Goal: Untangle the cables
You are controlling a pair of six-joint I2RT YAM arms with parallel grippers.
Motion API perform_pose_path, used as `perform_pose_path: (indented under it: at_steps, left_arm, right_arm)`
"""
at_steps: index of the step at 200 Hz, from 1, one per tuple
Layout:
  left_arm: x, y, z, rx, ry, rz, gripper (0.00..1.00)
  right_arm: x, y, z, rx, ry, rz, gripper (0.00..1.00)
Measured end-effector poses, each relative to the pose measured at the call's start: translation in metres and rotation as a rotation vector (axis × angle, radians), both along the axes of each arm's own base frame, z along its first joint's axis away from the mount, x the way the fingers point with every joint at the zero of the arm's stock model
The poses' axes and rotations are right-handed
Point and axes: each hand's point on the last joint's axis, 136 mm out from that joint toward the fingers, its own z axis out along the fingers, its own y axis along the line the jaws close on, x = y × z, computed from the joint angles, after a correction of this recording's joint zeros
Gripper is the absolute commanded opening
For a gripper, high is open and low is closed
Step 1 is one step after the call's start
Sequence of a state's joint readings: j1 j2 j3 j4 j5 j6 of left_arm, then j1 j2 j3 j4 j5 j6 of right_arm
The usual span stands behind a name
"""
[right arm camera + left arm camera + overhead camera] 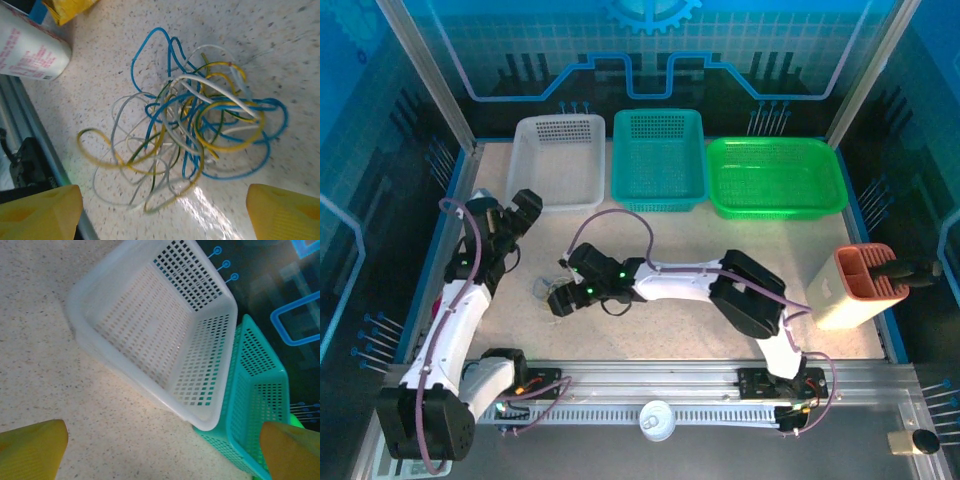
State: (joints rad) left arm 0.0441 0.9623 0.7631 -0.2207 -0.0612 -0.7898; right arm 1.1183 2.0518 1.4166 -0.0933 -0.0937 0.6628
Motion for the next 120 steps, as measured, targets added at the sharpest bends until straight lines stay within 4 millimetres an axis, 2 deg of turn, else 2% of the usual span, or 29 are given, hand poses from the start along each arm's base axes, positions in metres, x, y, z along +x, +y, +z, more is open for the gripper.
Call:
perform_pose_path:
  at_steps: [16, 36, 58, 72, 95, 120]
  left_arm:
    - [0.0, -0.003, 0.001, -0.013, -0.002, -0.01, 0.99]
    - [0.0, -0.005, 0.001, -0.03, -0.004, -0.018, 0.99]
    - [-0.001, -0.007, 0.004, -0.037, -0.011, -0.025, 0.99]
    - [-0.001, -0.008, 0.005, -0.041, -0.016, -0.032, 0.99]
    - [-0.002, -0.013, 0.007, -0.054, -0.021, -0.058, 0.99]
    - [-0.001, -0.025, 0.01, -0.083, -0.035, -0.124, 0.99]
  right_arm:
    - [0.003, 0.008, -0.013, -0.016, 0.013, 0.0, 0.75]
    - [0.007, 0.014, -0.03, -0.035, 0.028, -0.003, 0.57]
    - [0.009, 0.015, -0.039, -0.04, 0.051, -0.004, 0.24]
    - [0.013, 0.013, -0.04, -0.03, 0.067, -0.012, 0.07]
    - [0.026, 0.003, -0.041, -0.004, 0.082, -0.044, 0.02]
    - [0.037, -0.039, -0.039, -0.024, 0.095, -0.095, 0.01]
